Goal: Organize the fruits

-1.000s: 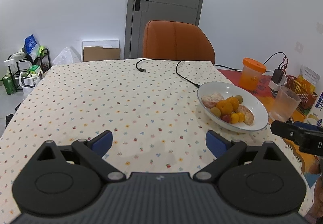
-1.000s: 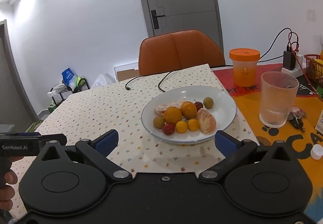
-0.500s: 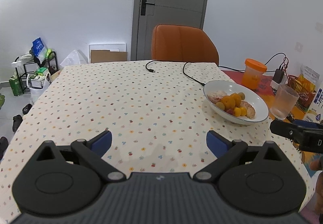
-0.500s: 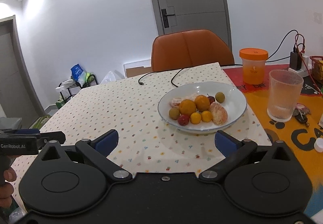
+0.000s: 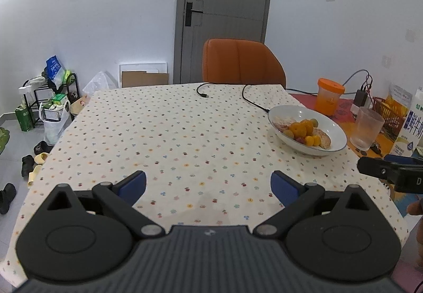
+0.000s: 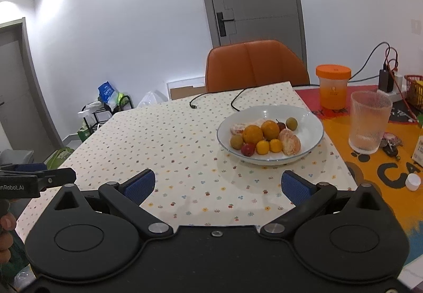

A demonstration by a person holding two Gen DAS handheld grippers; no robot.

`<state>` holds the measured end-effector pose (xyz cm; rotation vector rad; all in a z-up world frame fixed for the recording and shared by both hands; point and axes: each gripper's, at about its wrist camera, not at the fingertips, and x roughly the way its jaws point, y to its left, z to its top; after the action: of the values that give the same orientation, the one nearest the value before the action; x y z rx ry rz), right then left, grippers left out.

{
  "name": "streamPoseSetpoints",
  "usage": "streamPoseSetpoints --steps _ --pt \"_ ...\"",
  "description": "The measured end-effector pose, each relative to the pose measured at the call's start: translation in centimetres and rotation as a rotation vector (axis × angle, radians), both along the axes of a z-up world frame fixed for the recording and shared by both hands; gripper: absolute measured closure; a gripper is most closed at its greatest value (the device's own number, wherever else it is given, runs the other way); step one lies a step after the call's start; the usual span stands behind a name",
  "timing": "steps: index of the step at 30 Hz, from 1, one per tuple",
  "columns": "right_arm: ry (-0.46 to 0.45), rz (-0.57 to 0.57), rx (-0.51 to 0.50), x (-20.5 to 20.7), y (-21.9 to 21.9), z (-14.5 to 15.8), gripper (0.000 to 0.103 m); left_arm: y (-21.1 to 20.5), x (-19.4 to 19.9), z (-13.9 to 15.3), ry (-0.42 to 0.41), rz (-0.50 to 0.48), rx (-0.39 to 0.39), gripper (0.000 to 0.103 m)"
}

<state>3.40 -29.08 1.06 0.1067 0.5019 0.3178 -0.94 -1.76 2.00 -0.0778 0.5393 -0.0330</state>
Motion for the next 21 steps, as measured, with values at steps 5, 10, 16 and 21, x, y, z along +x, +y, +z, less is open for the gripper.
streamPoseSetpoints --steps 5,10,16,21 --pt "-0.001 0.008 0.005 -0.6 0.3 1.0 0.000 1.0 -0.8 0.6 -0.015 0.020 -0.009 0.003" --pt "-0.002 0.005 0.003 -0.9 0.4 1.3 0.000 1.4 -1.1 0.9 -0.016 0.014 -0.008 0.002" --pt "0.004 0.010 0.003 -0.7 0.3 1.1 0.000 1.6 -1.3 1.0 -0.014 0.022 -0.009 0.001" --pt "0.004 0.019 -0.005 -0.8 0.5 1.1 0.000 1.6 -1.2 1.0 -0.014 0.021 -0.009 0.001"
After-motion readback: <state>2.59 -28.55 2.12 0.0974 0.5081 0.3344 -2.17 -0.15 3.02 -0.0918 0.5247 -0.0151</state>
